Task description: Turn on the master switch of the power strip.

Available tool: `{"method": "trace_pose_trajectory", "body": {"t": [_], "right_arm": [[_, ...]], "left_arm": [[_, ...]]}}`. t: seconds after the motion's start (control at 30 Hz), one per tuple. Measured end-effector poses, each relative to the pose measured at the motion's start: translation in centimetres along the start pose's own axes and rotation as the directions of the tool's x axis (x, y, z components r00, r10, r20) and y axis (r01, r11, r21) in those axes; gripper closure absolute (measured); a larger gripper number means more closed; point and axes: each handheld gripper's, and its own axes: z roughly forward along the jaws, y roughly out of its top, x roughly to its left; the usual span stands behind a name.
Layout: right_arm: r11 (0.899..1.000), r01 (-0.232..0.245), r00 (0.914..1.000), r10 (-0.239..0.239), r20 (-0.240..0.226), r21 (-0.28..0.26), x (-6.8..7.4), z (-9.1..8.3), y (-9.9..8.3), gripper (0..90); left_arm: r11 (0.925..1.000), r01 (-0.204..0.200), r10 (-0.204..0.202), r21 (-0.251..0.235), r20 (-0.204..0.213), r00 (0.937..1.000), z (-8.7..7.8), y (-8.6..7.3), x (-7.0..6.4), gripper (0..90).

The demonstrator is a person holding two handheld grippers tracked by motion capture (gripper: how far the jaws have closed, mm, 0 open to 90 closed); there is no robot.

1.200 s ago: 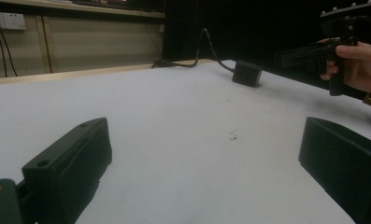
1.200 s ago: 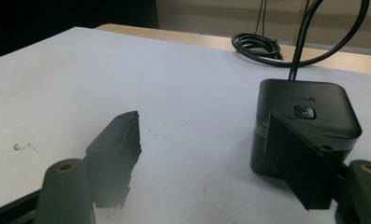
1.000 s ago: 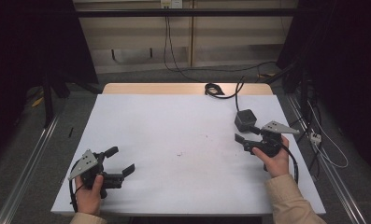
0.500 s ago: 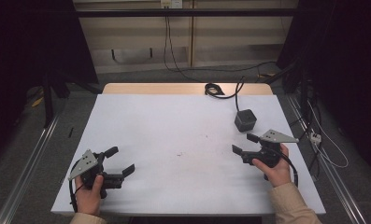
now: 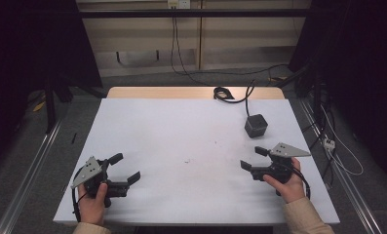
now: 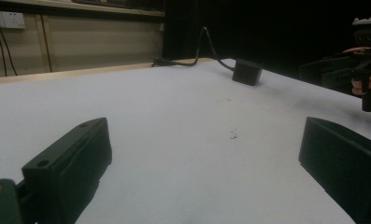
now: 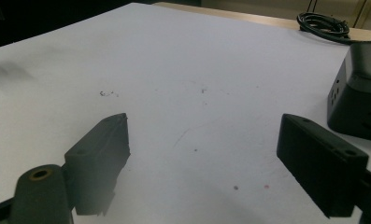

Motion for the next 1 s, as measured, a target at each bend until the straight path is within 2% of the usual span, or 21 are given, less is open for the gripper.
{"method": "trace_pose_trajectory", "body": {"t": [0.33,0.7,1.0], "right_arm": [[1.000,0.015,0.9997,-0.014,-0.017,0.022,0.5,-0.7,-0.9,17.2],[0.999,0.024,0.9996,-0.023,-0.016,0.027,0.7,-1.6,-1.5,17.2],[0.998,0.037,0.9993,-0.037,-0.011,0.051,0.8,-2.1,-2.2,17.1]], "left_arm": [[1.0000,-0.003,0.003,0.000,0.003,1.0000,0.0,0.0,0.0,2.0],[1.0000,-0.003,0.003,0.004,0.001,1.0000,0.1,0.0,0.0,2.0],[1.0000,-0.003,0.003,0.003,0.000,1.0000,0.1,0.0,0.0,2.0]]}}
